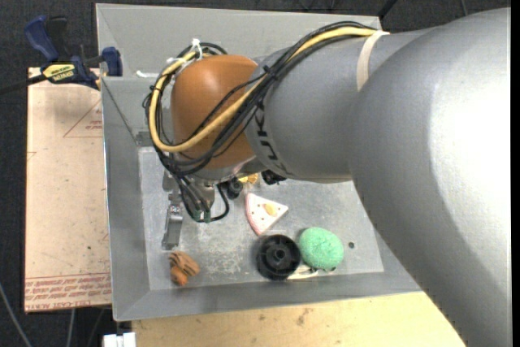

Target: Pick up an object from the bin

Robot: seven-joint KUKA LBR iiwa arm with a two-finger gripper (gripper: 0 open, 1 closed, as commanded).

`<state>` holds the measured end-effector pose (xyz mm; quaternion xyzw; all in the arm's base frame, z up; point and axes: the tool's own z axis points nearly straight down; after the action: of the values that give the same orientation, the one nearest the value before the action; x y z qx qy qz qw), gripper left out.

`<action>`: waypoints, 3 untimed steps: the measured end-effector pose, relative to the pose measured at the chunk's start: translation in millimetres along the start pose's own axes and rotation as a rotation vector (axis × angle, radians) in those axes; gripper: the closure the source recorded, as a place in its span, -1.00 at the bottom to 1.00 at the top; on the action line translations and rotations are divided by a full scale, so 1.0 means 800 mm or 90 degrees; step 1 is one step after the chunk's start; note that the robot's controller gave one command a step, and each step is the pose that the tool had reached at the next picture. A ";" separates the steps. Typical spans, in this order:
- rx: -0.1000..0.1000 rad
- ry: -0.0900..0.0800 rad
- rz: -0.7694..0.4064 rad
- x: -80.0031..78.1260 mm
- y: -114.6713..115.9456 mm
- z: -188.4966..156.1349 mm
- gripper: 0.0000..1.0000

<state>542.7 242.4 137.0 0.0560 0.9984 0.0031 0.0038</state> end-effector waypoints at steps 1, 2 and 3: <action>0.006 0.007 0.115 0.012 -0.024 0.044 -1.00; -0.001 0.002 0.007 0.007 -0.072 0.065 -1.00; 0.004 0.004 0.048 0.002 -0.103 0.072 -1.00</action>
Offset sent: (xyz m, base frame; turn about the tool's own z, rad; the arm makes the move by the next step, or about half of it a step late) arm -0.0142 -0.0820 -0.0670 -0.0295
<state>532.1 160.8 78.6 0.0937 0.9956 0.0002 0.0003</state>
